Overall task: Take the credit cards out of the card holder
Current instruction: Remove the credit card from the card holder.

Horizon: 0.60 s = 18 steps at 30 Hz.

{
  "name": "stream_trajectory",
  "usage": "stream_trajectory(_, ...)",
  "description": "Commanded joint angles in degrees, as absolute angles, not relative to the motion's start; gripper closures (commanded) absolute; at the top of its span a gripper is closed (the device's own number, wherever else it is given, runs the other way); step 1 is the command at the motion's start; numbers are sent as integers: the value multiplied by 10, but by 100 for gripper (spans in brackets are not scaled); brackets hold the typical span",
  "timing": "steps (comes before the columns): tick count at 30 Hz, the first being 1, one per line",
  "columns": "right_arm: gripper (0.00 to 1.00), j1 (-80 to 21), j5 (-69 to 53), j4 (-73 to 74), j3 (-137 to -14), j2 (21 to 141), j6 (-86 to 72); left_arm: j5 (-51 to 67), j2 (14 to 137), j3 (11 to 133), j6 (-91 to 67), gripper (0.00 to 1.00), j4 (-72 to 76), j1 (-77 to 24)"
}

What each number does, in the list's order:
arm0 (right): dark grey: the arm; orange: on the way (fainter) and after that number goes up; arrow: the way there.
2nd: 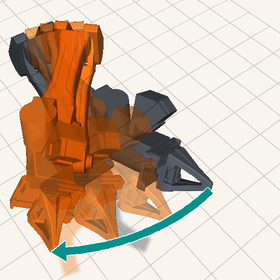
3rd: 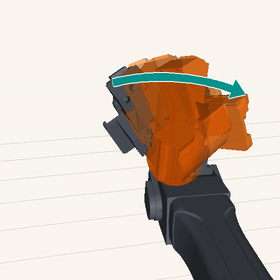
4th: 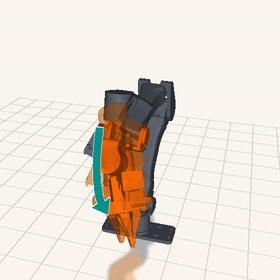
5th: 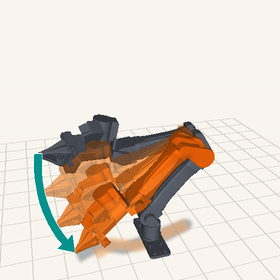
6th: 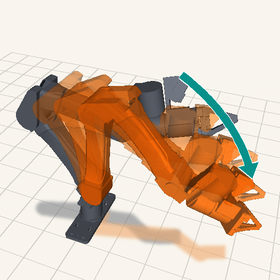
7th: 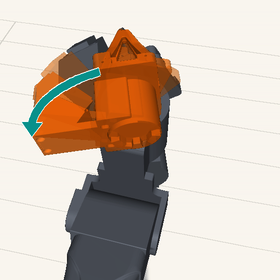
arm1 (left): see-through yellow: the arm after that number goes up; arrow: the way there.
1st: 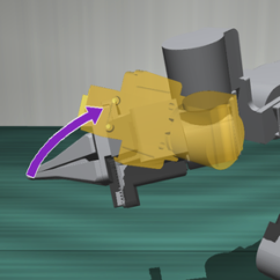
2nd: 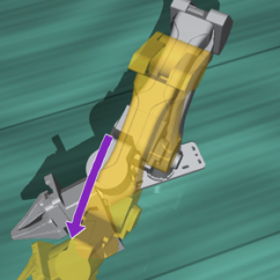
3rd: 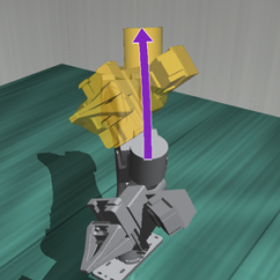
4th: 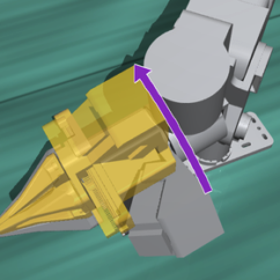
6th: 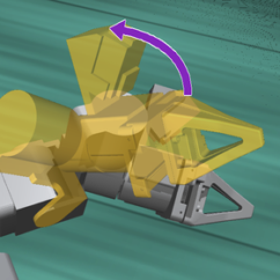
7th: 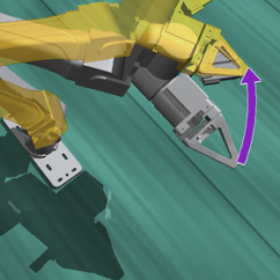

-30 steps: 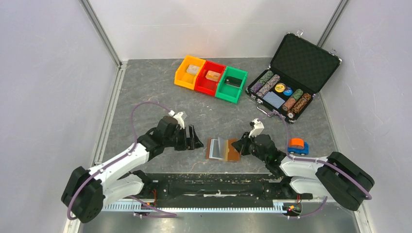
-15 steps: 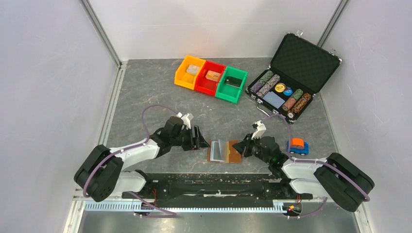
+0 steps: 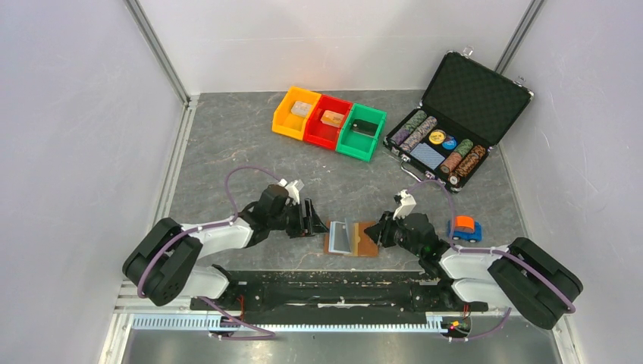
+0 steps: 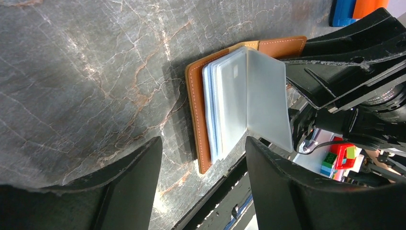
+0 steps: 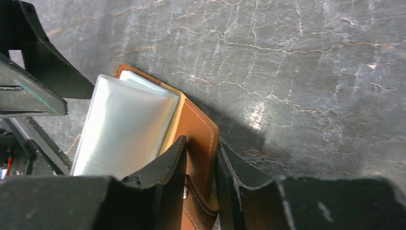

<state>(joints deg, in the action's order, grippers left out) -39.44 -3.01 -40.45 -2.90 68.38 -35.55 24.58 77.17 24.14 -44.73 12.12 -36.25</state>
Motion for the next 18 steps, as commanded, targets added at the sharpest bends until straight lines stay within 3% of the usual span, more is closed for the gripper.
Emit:
stream_trajectory(1, 69, -391, -5, -368, -27, 665, -344, 256, 768, 233, -456, 29, 154, -369)
stream_trajectory(3, 69, -391, -4, -361, -28, 657, -340, 259, 770, 232, -456, 29, 163, -372)
stream_trajectory(7, 82, -389, -4, -361, -25, 663, -336, 262, 780, 235, -454, 29, 169, -374)
stream_trajectory(18, 86, -386, -9, -372, -18, 670, -338, 287, 820, 229, -475, 29, 253, -390)
